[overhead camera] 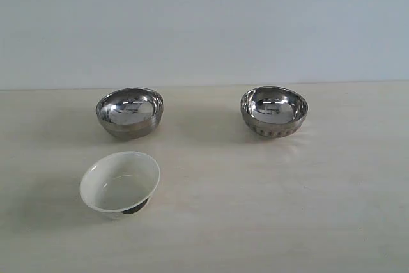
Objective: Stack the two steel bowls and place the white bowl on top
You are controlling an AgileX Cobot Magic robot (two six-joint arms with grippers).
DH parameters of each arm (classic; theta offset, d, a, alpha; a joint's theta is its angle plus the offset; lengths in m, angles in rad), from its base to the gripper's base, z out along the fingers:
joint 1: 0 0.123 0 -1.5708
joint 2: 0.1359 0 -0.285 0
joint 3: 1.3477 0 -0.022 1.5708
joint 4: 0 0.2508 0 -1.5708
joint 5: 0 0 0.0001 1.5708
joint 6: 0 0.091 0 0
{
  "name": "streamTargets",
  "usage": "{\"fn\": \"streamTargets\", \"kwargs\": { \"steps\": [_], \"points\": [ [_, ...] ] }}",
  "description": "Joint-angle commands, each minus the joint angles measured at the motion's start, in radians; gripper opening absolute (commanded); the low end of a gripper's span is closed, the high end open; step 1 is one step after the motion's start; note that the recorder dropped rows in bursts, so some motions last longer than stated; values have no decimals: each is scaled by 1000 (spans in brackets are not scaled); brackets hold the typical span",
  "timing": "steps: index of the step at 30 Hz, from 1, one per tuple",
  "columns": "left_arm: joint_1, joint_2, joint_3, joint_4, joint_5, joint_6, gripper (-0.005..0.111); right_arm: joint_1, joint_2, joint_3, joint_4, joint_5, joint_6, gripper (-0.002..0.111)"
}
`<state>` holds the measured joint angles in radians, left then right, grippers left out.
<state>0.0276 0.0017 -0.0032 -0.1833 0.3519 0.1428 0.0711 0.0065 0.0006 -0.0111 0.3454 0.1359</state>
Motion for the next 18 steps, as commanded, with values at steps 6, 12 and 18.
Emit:
{"fn": "streamTargets", "kwargs": {
  "steps": [6, 12, 18],
  "points": [
    [-5, -2, 3, 0, 3, 6, 4, -2, -7, -1, -3, -3, -4, 0],
    [-5, -2, 3, -284, 3, -196, 4, -2, -7, -1, -3, -3, -4, 0],
    [-5, -2, 3, -580, 3, -240, 4, -2, -7, -1, -3, -3, -4, 0]
  ]
}}
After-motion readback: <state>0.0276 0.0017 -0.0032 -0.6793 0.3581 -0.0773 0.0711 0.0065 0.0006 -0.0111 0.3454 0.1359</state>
